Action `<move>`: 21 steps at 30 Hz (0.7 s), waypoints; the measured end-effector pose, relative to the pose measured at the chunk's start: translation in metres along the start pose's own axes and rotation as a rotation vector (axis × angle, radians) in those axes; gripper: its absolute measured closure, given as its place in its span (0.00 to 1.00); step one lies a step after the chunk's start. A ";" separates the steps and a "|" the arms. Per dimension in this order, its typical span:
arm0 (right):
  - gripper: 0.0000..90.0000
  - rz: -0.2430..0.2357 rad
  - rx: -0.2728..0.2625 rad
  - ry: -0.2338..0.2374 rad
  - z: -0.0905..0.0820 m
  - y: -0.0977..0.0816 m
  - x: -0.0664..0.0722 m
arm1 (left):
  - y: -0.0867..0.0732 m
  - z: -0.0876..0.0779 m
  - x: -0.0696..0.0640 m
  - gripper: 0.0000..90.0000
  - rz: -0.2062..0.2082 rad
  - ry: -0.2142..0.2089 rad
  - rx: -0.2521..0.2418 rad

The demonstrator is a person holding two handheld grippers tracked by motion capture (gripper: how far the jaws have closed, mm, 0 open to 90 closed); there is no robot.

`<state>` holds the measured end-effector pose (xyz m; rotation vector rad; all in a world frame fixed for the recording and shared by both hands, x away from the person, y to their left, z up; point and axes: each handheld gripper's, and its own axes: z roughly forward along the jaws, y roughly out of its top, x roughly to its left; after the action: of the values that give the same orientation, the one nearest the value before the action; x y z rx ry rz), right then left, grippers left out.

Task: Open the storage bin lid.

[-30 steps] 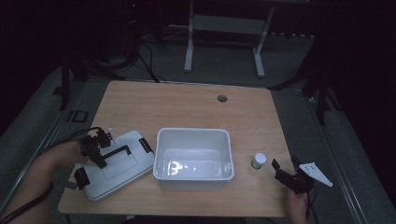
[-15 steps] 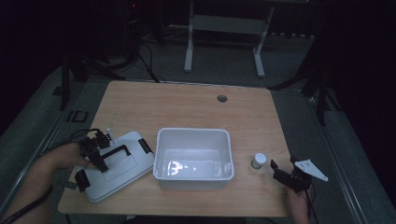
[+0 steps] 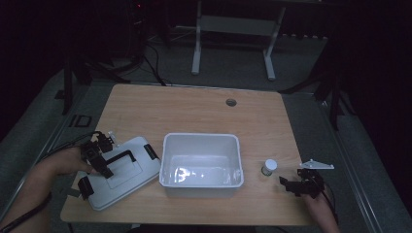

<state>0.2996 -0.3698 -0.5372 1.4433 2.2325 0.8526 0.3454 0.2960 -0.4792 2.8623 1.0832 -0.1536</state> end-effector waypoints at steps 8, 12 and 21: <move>0.15 -0.079 0.212 0.042 -0.003 0.011 0.001 | -0.004 0.001 0.001 0.40 0.000 0.001 0.016; 0.15 -0.137 0.336 0.065 -0.003 0.015 0.002 | -0.006 -0.002 0.001 0.40 -0.007 0.006 0.018; 0.13 -0.201 0.515 0.087 -0.002 0.031 0.003 | -0.009 -0.007 -0.002 0.40 -0.001 0.021 0.035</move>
<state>0.3183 -0.3585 -0.5153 1.3601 2.7415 0.2879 0.3385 0.3027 -0.4728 2.9004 1.0968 -0.1449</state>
